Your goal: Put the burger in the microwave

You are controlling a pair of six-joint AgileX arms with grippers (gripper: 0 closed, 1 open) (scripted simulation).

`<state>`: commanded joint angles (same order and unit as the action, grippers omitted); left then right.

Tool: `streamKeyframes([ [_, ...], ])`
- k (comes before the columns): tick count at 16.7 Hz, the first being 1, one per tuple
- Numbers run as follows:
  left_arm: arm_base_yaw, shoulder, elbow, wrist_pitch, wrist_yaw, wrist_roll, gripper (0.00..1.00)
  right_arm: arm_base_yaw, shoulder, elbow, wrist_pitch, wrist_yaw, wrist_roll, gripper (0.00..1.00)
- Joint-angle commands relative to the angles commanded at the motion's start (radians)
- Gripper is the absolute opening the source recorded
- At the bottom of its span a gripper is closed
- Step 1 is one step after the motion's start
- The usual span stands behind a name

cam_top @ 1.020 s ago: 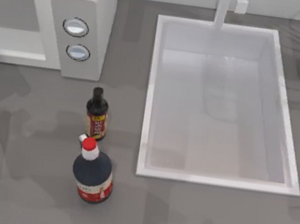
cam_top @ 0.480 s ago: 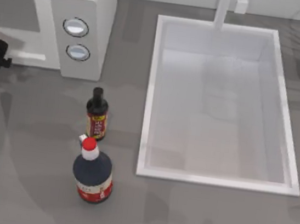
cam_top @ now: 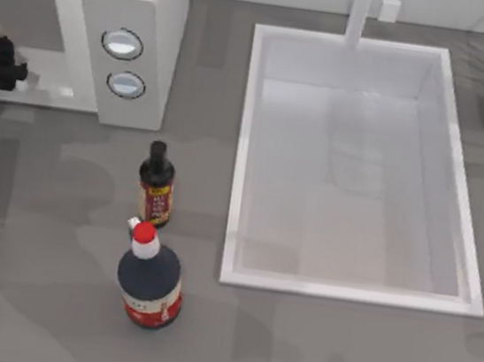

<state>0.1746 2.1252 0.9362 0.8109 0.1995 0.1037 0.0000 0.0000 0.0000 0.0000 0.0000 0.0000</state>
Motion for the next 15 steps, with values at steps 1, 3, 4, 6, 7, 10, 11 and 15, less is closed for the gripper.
streamKeyframes([
  [1, 0.000, 0.004, 0.000, 0.019, 0.002, -0.014, 0.00, 0.000, 0.000, 0.000, 0.000, 0.000, 0.000, 1.00],
  [3, 0.000, 0.006, 0.000, 0.027, 0.003, -0.020, 0.00, 0.000, 0.000, 0.000, 0.000, 0.000, 0.000, 1.00],
  [4, 0.000, 0.006, 0.000, 0.027, 0.003, -0.020, 0.00, 0.000, 0.000, 0.000, 0.000, 0.000, 0.000, 1.00],
  [6, -0.004, 0.002, 0.002, 0.025, 0.002, -0.017, 0.00, 0.000, 0.000, 0.000, 0.000, 0.000, 0.000, 1.00],
  [7, -0.004, 0.002, 0.004, 0.025, 0.001, -0.018, 0.00, 0.000, 0.000, 0.000, 0.000, 0.000, 0.000, 1.00],
  [10, -0.012, 0.020, 0.068, 0.041, -0.023, -0.027, 0.00, 0.000, 0.000, 0.000, 0.000, 0.000, 0.000, 1.00],
  [11, -0.017, 0.032, 0.109, 0.048, -0.036, -0.031, 0.00, 0.000, 0.000, 0.000, 0.000, 0.000, 0.000, 1.00],
  [15, -0.036, 0.117, 0.331, 0.046, -0.091, -0.048, 0.00, 0.000, 0.000, 0.000, 0.000, 0.000, 0.000, 1.00],
])
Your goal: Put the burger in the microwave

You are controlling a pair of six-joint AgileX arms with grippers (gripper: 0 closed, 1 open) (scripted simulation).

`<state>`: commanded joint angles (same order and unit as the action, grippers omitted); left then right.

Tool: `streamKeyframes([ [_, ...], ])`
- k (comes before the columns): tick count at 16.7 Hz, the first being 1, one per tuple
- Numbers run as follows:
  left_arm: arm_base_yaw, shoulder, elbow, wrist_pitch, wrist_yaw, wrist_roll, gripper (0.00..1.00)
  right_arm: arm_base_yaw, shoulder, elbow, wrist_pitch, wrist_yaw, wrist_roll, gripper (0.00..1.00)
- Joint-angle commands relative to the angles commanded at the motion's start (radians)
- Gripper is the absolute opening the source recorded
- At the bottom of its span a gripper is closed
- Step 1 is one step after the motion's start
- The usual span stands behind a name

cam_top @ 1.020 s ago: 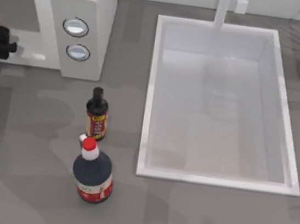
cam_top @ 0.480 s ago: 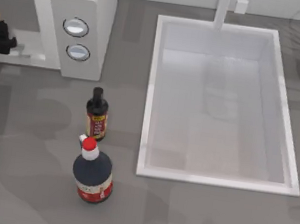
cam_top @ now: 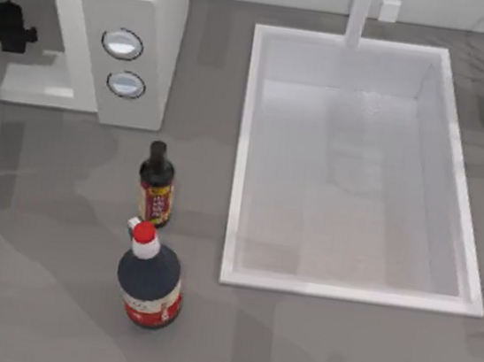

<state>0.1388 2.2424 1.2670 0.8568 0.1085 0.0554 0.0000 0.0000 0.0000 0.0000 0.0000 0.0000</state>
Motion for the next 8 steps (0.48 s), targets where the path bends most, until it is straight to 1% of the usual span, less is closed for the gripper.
streamKeyframes([
  [4, -0.011, 0.124, 0.243, -0.079, -0.025, -0.007, 0.00, 0.000, 0.000, 0.000, 0.000, 0.000, 0.000, 1.00],
  [8, -0.018, 0.244, 0.417, -0.222, -0.004, -0.004, 0.00, 0.000, 0.000, 0.000, 0.000, 0.000, 0.000, 1.00],
])
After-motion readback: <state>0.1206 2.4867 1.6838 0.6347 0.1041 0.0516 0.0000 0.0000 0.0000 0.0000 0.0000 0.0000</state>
